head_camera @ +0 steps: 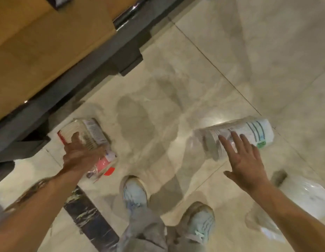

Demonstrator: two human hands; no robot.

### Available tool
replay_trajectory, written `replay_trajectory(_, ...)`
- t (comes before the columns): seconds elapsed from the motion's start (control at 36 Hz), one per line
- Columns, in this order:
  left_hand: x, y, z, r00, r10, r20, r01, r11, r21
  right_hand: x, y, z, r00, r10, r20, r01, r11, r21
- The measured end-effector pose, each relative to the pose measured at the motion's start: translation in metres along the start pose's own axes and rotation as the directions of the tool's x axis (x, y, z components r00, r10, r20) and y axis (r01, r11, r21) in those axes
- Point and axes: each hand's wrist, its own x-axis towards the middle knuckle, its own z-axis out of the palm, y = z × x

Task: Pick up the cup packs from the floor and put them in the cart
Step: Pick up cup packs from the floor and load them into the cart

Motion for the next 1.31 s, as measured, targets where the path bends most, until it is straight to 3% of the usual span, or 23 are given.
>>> replay_trajectory(0.11, 0.037, -0.005, 0.038, 0.994, -0.059, -0.093, 0.055, 0.997, -0.052, 0.036, 0.013, 0.024, 0.999, -0.038, -0.008, 0.035, 0.976, -0.216)
replay_trajectory(0.19, 0.054, -0.02, 0.061, 0.959, -0.125, -0.255, 0.106, 0.99, -0.088, 0.061, 0.008, 0.026, 0.991, -0.075, -0.111, 0.052, 0.979, -0.199)
replay_trajectory(0.31, 0.067, -0.048, 0.071, 0.895, -0.096, -0.436, 0.032, 0.988, -0.153, 0.079, 0.011, 0.023, 0.972, -0.132, -0.197, 0.097, 0.98, -0.176)
replay_trajectory(0.42, 0.052, -0.053, 0.06, 0.909, -0.055, -0.412, -0.017, 0.985, -0.17, 0.062, 0.013, 0.004, 0.982, -0.093, -0.166, 0.074, 0.99, -0.119)
replay_trajectory(0.53, 0.001, -0.046, 0.03, 0.928, 0.06, -0.368, -0.128, 0.978, -0.162, 0.024, 0.002, -0.04, 0.991, 0.072, -0.112, -0.059, 0.992, 0.111)
replay_trajectory(0.61, -0.051, -0.027, -0.012, 0.947, 0.079, -0.312, -0.156, 0.961, -0.229, -0.02, -0.013, -0.096, 0.983, 0.166, -0.076, -0.13, 0.928, 0.348)
replay_trajectory(0.72, -0.137, 0.001, -0.092, 0.969, 0.144, -0.199, -0.214, 0.891, -0.401, -0.089, -0.042, -0.193, 0.973, 0.212, -0.094, -0.108, 0.773, 0.625)
replay_trajectory(0.83, -0.247, 0.032, -0.185, 0.949, 0.176, -0.261, -0.271, 0.879, -0.393, -0.166, -0.068, -0.307, 0.975, 0.181, -0.128, -0.01, 0.611, 0.791)
replay_trajectory(0.97, -0.369, 0.043, -0.309, 0.865, 0.29, -0.409, -0.447, 0.817, -0.365, -0.262, -0.106, -0.443, 0.972, 0.061, -0.227, 0.154, 0.566, 0.81)
replay_trajectory(1.17, -0.495, -0.003, -0.453, 0.723, 0.203, -0.66, -0.611, 0.635, -0.473, -0.378, -0.18, -0.577, 0.874, -0.175, -0.453, 0.474, 0.518, 0.712)
replay_trajectory(1.31, -0.56, -0.068, -0.519, 0.642, 0.091, -0.761, -0.647, 0.598, -0.474, -0.452, -0.253, -0.63, 0.78, -0.367, -0.507, 0.626, 0.465, 0.626)
